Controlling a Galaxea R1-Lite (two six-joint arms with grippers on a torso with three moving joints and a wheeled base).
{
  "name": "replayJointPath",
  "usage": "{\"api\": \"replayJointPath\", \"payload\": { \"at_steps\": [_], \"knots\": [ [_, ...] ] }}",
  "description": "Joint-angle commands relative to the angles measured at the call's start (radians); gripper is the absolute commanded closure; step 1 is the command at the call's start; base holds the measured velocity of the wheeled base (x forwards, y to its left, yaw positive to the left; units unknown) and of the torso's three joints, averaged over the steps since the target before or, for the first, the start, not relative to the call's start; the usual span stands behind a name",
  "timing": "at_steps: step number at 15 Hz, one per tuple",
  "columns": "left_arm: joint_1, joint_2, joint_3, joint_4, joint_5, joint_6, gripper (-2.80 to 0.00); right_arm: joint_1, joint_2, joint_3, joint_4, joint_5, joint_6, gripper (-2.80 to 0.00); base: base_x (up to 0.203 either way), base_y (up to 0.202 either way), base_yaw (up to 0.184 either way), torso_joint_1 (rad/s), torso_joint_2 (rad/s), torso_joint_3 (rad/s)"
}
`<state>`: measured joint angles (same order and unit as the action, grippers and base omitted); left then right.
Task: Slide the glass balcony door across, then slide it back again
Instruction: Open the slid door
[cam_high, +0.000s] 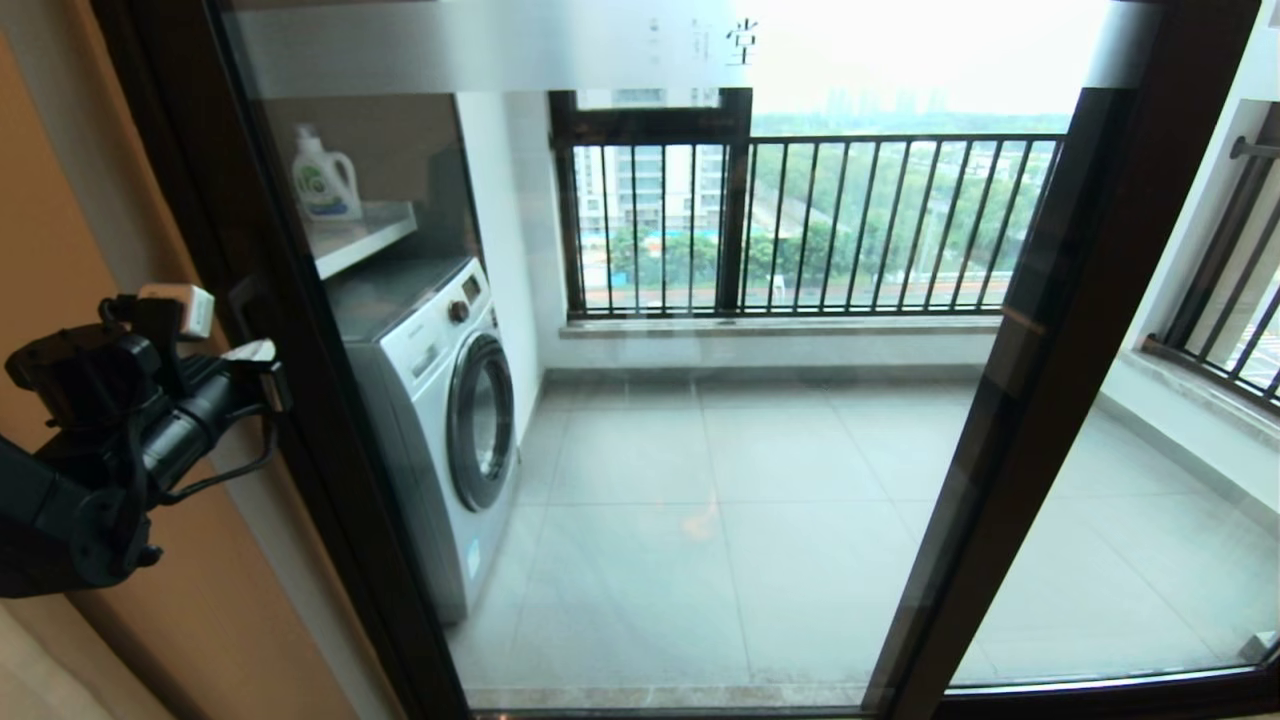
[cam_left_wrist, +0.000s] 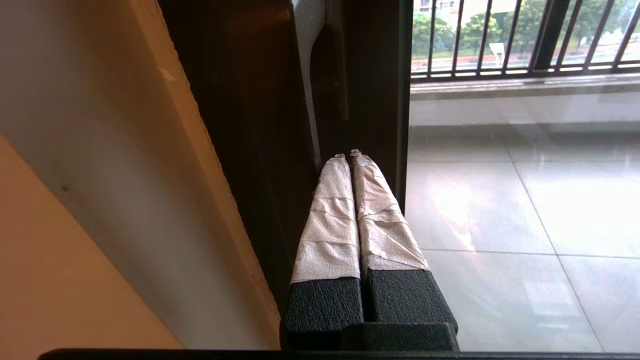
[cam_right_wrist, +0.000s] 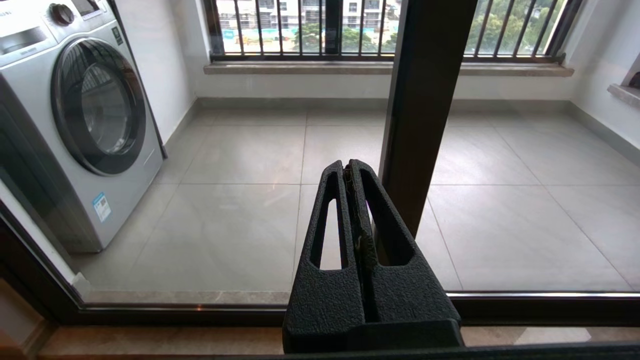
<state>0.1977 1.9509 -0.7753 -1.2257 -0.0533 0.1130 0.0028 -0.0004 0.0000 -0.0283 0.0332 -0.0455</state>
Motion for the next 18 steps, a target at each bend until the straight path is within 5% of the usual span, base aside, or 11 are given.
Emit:
{"api": "replayJointPath", "payload": {
  "at_steps": [1,5,11,18],
  "knots": [
    [0.003,-0.001,-0.001,-0.008,0.0,0.001,0.0,0.0,0.0,0.012,-0.001,0.001,0.0,0.0,0.0,0.0,0.0,0.0,0.0,0.0],
    [0.002,-0.057,0.049,-0.018,-0.015,-0.005,0.0,0.0,0.0,0.012,-0.001,0.001,0.0,0.0,0.0,0.0,0.0,0.0,0.0,0.0],
    [0.043,-0.053,0.205,-0.273,-0.037,-0.006,0.0,0.0,0.0,0.012,-0.001,0.001,0.0,0.0,0.0,0.0,0.0,0.0,0.0,0.0],
    [0.072,0.042,0.079,-0.276,-0.035,-0.003,0.0,0.0,0.0,0.012,-0.001,0.0,0.0,0.0,0.0,0.0,0.0,0.0,0.0,0.0]
  ]
}}
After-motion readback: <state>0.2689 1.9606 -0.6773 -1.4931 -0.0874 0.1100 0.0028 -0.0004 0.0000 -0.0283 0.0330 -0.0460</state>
